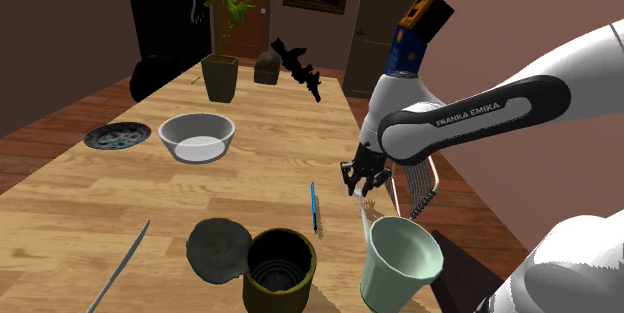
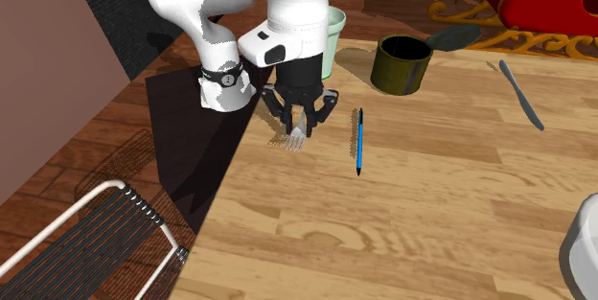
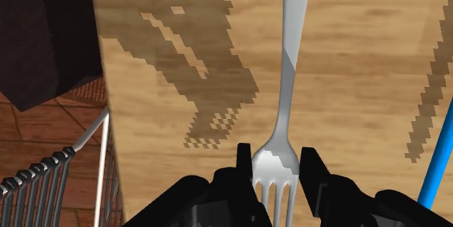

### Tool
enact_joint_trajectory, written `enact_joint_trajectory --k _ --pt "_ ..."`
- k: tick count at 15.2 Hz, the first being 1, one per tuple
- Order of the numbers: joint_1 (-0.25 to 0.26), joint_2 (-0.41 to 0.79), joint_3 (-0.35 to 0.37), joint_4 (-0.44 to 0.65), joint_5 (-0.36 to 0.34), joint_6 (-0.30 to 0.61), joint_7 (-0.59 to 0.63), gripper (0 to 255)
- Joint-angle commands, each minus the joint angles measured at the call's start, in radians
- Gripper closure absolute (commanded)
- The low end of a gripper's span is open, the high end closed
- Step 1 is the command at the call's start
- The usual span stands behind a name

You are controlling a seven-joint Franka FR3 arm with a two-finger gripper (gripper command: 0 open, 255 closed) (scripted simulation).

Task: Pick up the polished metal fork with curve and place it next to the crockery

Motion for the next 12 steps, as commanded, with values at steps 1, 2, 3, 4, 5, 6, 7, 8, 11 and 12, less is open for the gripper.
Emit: enact_joint_trajectory --k 1,2,3,4,5,6,7,8,11,12 --pt "0.002 -0.021 -0.005 0.010 0.003 -0.032 -0.005 255" --pt "0.003 -0.031 -0.007 0.017 0.004 -0.048 -0.006 255" --pt "0.003 -0.040 -0.009 0.024 0.005 -0.064 -0.008 255" --pt "0.004 -0.048 -0.011 0.032 0.006 -0.080 -0.009 255" --pt "0.004 -0.057 -0.013 0.040 0.006 -0.096 -0.010 255" --pt "0.005 -0.065 -0.015 0.048 0.007 -0.112 -0.011 255" --pt "0.005 -0.072 -0.016 0.056 0.007 -0.128 -0.012 255" --pt "0.006 -0.080 -0.018 0.064 0.007 -0.144 -0.013 255" --pt "0.006 -0.100 -0.024 0.091 0.007 -0.190 -0.016 255" --pt "0.006 -0.106 -0.025 0.100 0.007 -0.205 -0.017 255"
